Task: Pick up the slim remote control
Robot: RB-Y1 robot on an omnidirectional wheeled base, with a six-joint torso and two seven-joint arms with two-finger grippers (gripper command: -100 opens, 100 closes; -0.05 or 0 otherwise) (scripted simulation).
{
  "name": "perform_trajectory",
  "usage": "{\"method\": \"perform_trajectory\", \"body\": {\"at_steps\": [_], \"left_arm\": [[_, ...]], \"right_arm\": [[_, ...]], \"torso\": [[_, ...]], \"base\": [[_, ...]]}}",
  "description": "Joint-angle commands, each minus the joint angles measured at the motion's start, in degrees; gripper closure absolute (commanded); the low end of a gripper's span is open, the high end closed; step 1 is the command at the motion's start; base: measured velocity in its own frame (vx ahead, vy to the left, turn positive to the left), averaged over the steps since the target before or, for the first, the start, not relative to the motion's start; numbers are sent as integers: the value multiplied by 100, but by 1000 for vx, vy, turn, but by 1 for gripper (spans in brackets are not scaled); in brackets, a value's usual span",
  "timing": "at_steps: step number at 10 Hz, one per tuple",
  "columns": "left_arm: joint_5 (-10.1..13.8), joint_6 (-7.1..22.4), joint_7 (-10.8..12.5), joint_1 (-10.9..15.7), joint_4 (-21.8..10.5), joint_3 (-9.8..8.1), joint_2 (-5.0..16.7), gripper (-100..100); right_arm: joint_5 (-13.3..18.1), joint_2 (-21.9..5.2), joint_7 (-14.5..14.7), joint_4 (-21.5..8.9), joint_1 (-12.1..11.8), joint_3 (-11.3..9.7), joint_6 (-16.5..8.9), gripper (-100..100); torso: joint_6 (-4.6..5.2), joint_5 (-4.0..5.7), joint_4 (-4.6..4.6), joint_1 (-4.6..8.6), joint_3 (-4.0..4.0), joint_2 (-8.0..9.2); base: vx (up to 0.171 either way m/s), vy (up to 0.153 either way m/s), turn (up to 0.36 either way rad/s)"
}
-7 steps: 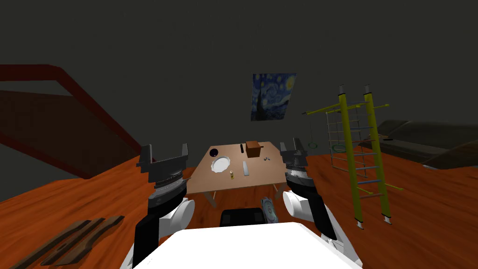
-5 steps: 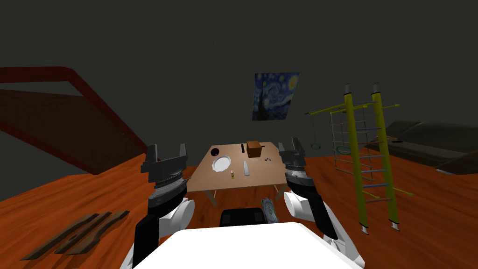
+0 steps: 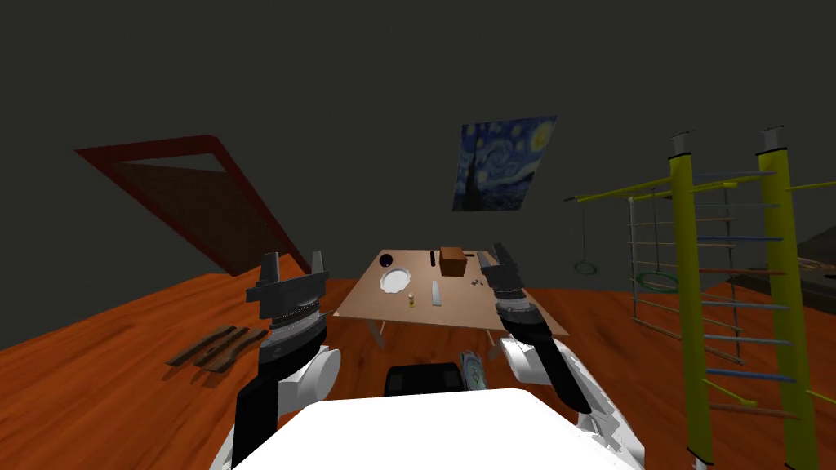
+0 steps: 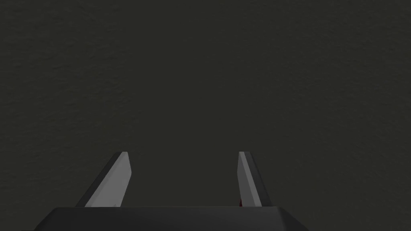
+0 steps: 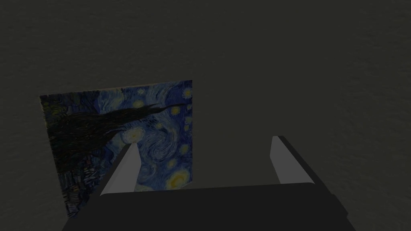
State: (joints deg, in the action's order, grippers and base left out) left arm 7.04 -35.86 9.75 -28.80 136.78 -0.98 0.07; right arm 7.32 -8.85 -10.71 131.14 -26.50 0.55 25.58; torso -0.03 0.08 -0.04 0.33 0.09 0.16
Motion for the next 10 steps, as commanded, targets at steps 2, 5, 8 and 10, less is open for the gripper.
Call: {"method": "perform_trajectory", "body": {"at_steps": [2,5,8,10], "left_arm": [[0,0,0,-1,0,0,0,0],[0,0,0,0,0,0,0,0],[0,0,0,0,0,0,0,0],[0,0,0,-1,0,0,0,0]], "right_arm": [[266,-347,-38,-84,23,-61,37,-100],[663,-729,-58,-240,59,-165,91,-100],[1125,-1130,-55,-438,97,-289,144,-100],[1521,-1506,-19,-684,135,-436,195,-100]], "torso": [[5,-1,0,-9,-2,-4],[1,1,0,3,0,0],[2,1,1,3,-2,-3],[1,-1,2,-7,-6,-11]], "base": [[-34,-50,151],[-51,-76,303],[-49,-69,290],[-45,-58,411]]}}
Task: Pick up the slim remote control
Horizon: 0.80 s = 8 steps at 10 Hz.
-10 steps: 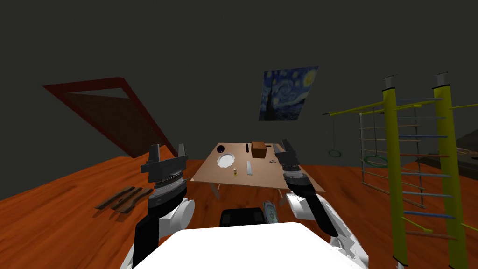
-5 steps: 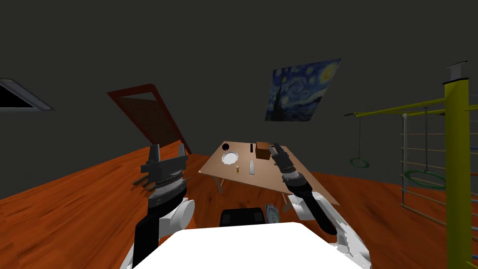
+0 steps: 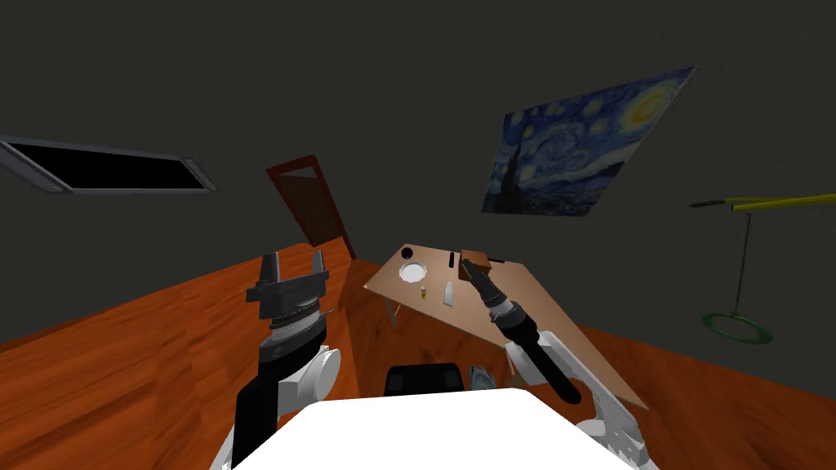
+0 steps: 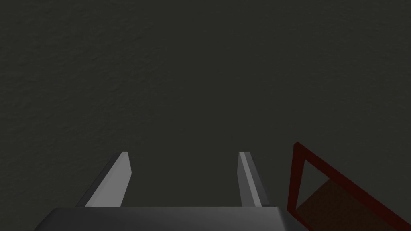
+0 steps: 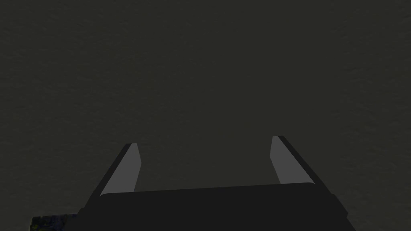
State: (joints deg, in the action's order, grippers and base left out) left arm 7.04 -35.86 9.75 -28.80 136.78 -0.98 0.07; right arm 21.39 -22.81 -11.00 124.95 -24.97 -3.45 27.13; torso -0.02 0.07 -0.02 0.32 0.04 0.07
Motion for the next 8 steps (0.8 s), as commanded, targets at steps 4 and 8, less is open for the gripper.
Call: {"method": "perform_trajectory", "body": {"at_steps": [4,8], "left_arm": [[0,0,0,-2,0,-1,0,0],[0,0,0,-2,0,-1,0,0]], "right_arm": [[741,-562,85,-359,17,-210,84,-100],[1328,-982,203,-701,46,-417,118,-100]], "torso": [[7,0,0,-8,-2,-4],[9,0,2,-6,-7,-12]], "base": [[-43,-44,272],[-30,-37,268]]}}
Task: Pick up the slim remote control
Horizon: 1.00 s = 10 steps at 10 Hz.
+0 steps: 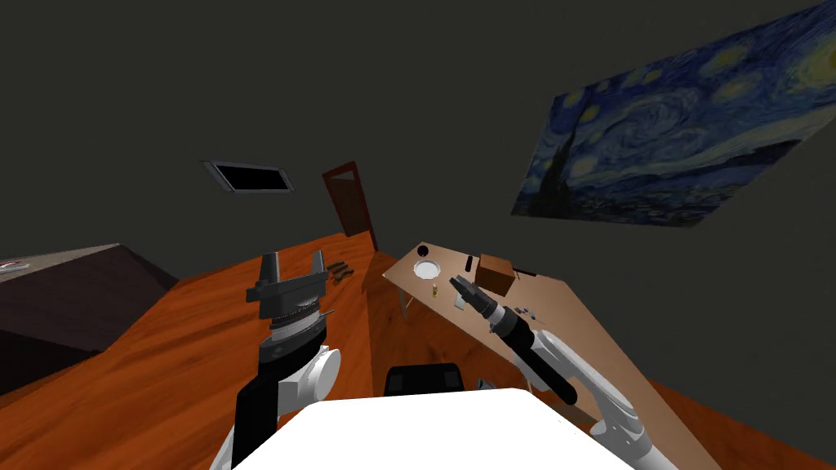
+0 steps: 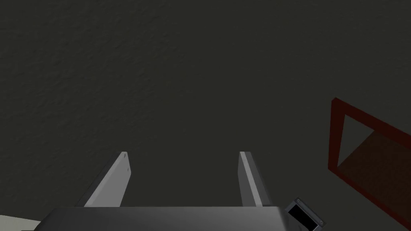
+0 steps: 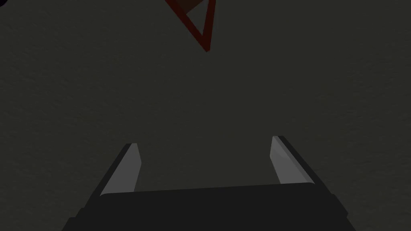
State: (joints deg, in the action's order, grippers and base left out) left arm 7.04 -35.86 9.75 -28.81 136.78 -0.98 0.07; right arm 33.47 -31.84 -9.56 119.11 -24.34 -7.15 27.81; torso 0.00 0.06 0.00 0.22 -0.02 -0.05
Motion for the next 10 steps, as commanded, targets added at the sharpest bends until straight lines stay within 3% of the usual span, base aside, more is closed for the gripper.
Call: {"method": "perform_trajectory", "body": {"at_steps": [1,4,5,6,7,8,9,10], "left_arm": [[0,0,0,0,0,0,0,0],[0,0,0,-2,0,-1,0,0],[0,0,0,0,0,0,0,0],[0,0,0,-2,0,-1,0,0],[0,0,0,-1,0,0,0,0],[0,0,0,-2,0,-1,0,0],[0,0,0,-1,0,-1,0,0],[0,0,0,-2,0,-1,0,0]], "right_arm": [[204,-79,59,-117,-16,-48,50,-100],[728,-504,224,-507,4,-287,75,-100],[840,-504,224,-507,4,-287,75,-100],[1055,-718,325,-716,11,-415,82,-100],[1166,-718,325,-719,11,-415,82,-100],[1358,-931,437,-931,16,-549,87,-100],[1495,-931,437,-942,16,-549,87,-100],[1681,-1144,560,-1174,19,-685,88,-100]], "torso": [[0,0,0,0,0,0],[8,1,1,2,-3,-5],[2,0,1,-1,-2,-4],[8,1,1,1,-3,-6],[2,1,2,2,-4,-7],[9,1,2,-1,-5,-8],[3,0,2,-1,-6,-10],[9,1,2,0,-7,-12]], "base": [[-21,-36,192],[-25,-31,304],[-19,-32,204],[-18,-31,404],[-16,-24,169],[-16,-17,320],[-12,-29,210],[-12,-25,320]]}}
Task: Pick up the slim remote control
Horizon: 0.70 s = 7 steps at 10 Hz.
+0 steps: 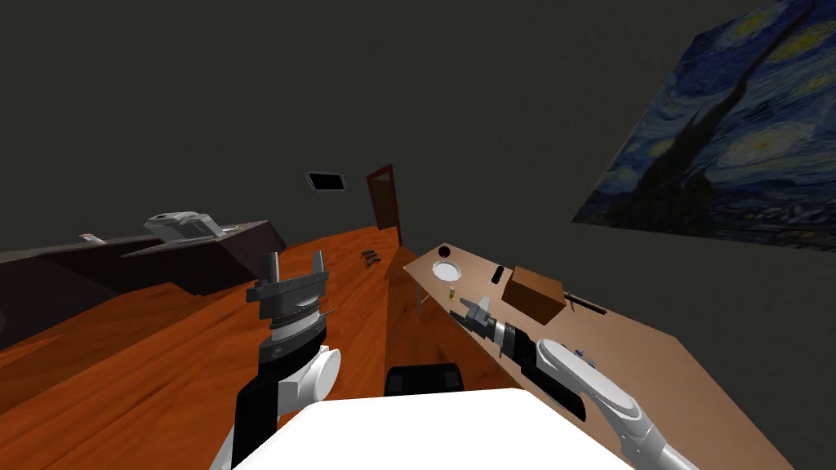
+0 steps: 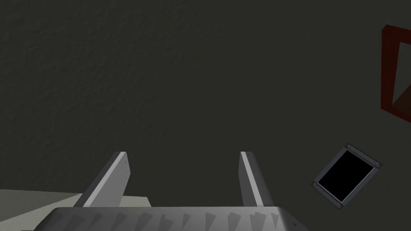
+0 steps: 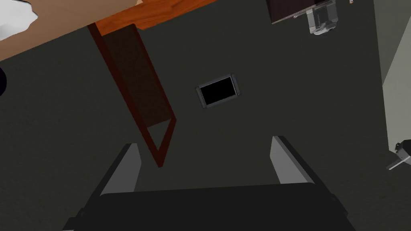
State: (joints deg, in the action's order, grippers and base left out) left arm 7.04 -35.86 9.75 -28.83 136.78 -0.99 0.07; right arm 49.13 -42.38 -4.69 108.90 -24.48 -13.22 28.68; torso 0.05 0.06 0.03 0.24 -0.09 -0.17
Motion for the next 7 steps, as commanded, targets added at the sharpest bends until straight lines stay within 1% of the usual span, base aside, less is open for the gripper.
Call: {"method": "perform_trajectory", "body": {"at_steps": [1,2,3,4,5,6,7], "left_arm": [[0,0,0,0,0,0,0,0],[0,0,0,-1,0,-1,0,0],[0,0,0,0,0,0,0,0],[0,0,0,-1,0,-1,0,0],[0,0,0,0,0,0,0,0],[0,0,0,-1,0,-1,0,0],[0,0,0,-1,0,0,0,0]], "right_arm": [[261,-90,72,-152,33,-78,0,-100],[465,-300,205,-386,35,-216,-2,-100],[592,-300,205,-392,35,-216,-2,-100],[797,-507,347,-590,37,-356,-8,-100],[923,-507,347,-639,37,-356,-8,-100],[1115,-710,497,-838,37,-495,-16,-100],[1250,-710,497,-889,37,-495,-16,-100]], "torso": [[0,0,0,0,0,0],[4,1,0,-1,-1,-2],[0,1,1,1,-3,-5],[6,0,1,1,-3,-5],[0,1,1,2,-4,-7],[6,1,1,-1,-4,-7],[1,0,2,0,-5,-9]], "base": [[-8,-29,196],[-1,-27,344],[1,-31,180],[4,-29,381],[1,-25,206],[7,-23,324],[9,-31,199]]}}
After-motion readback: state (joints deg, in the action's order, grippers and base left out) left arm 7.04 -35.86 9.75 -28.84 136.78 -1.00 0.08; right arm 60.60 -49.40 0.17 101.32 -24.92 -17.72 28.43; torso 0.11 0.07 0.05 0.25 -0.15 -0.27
